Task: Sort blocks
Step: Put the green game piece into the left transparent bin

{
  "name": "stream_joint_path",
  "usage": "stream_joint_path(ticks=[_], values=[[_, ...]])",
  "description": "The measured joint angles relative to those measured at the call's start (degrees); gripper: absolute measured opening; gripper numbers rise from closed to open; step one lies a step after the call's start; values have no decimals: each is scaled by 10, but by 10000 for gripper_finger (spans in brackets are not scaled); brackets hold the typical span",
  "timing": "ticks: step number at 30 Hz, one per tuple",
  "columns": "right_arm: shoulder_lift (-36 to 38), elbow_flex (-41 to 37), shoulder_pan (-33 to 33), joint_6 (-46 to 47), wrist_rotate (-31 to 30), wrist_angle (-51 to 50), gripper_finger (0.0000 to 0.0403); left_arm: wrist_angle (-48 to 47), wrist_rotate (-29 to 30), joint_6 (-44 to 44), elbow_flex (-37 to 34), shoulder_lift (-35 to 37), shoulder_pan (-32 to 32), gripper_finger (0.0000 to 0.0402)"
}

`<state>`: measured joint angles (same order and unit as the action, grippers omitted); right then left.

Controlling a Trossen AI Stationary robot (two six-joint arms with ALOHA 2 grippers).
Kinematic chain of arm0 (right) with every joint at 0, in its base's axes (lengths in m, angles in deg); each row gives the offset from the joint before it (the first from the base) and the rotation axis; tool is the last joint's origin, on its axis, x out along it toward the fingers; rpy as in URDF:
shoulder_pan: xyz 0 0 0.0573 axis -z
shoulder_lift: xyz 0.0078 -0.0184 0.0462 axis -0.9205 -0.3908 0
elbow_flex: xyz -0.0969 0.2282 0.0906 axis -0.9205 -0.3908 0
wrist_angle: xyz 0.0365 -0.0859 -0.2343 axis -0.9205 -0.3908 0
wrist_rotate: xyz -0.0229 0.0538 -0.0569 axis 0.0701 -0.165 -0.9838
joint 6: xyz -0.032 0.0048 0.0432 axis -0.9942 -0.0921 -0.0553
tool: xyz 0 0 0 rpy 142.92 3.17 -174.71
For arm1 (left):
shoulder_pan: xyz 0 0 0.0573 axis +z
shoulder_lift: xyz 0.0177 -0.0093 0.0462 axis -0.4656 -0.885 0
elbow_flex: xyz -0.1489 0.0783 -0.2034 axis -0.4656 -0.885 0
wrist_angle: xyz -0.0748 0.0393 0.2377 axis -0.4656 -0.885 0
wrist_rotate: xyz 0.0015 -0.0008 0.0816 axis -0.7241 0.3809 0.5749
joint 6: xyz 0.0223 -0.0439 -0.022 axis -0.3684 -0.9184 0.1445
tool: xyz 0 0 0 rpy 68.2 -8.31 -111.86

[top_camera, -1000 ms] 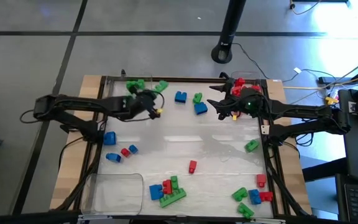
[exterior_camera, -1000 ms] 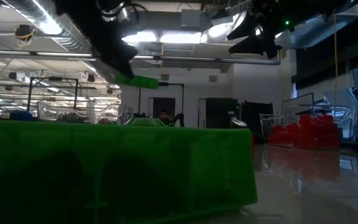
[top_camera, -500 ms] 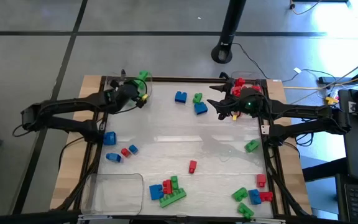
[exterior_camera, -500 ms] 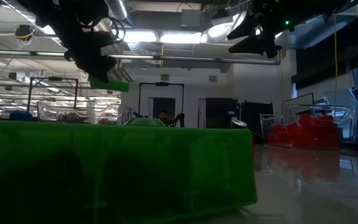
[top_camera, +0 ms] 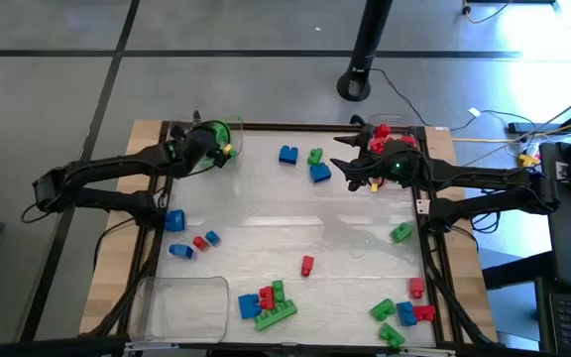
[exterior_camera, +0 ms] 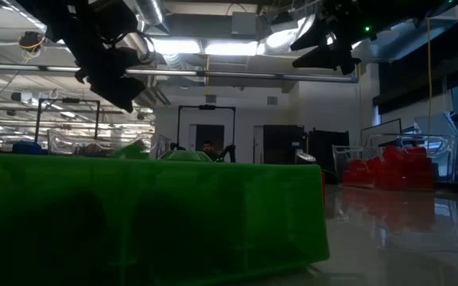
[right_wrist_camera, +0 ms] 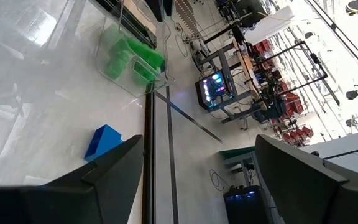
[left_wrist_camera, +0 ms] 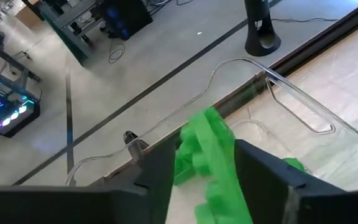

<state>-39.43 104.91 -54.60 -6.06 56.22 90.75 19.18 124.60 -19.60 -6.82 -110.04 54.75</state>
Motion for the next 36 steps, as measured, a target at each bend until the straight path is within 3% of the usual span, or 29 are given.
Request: stream_joint_path(ticks=[8, 16, 20, 27, 36], values=[[0, 0, 0, 0, 0, 0, 309, 2, -38, -5, 18, 2, -22, 191], [0, 0, 0, 0, 0, 0, 309, 118, -228, -5, 36, 3, -113, 189], [0, 0, 0, 0, 0, 0, 309, 153, -289, 6, 37, -9, -177, 190], [0, 0, 0, 0, 0, 0, 309, 176, -301, 9, 37, -66, -279, 190], [0, 0, 0, 1, 0, 1, 309, 240, -301, -11, 37, -172, -344, 190]])
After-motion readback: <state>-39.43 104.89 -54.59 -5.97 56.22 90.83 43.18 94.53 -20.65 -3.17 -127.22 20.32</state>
